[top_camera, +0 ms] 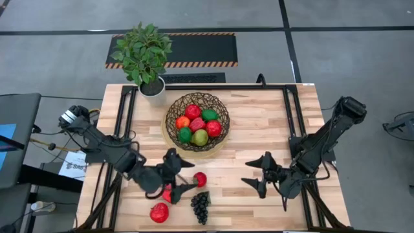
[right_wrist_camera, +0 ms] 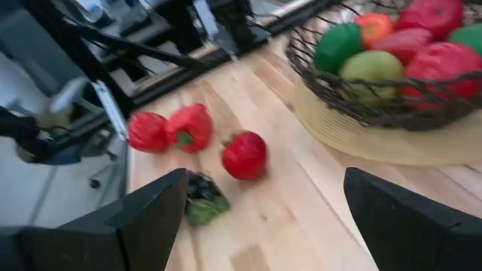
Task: Build produce basket
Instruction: Put the red tomato into the basket
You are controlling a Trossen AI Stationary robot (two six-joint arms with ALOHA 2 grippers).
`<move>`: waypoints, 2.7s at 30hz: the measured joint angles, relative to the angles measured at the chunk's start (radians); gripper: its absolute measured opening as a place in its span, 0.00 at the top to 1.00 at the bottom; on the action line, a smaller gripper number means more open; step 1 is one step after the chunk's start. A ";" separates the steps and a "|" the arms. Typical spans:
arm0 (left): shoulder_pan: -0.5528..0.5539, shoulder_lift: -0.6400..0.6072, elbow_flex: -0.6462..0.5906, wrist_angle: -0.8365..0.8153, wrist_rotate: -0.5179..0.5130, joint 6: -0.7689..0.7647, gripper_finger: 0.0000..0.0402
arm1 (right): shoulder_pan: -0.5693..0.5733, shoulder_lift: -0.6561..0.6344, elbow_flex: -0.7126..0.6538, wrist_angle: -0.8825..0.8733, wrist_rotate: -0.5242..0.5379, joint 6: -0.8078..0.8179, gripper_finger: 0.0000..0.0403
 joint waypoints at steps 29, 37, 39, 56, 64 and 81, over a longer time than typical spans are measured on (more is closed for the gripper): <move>-0.146 0.000 0.000 -0.084 -0.142 -0.126 0.14 | -0.040 0.096 0.000 0.318 0.000 -0.205 0.07; -0.146 0.000 0.000 -0.164 -0.115 -0.204 0.14 | -0.074 0.096 0.000 0.334 -0.051 -0.210 0.07; -0.146 0.000 0.000 -0.164 -0.095 -0.204 0.14 | -0.083 0.096 0.000 0.340 -0.075 -0.212 0.07; -0.164 0.001 0.000 -0.185 -0.093 -0.205 0.14 | -0.132 0.096 0.000 0.342 -0.134 -0.211 0.07; -0.165 0.001 0.000 -0.185 -0.092 -0.205 0.14 | -0.132 0.096 0.000 0.343 -0.159 -0.208 0.07; -0.165 0.001 0.000 -0.249 0.032 -0.274 0.14 | -0.130 0.096 0.000 0.344 -0.185 -0.207 0.07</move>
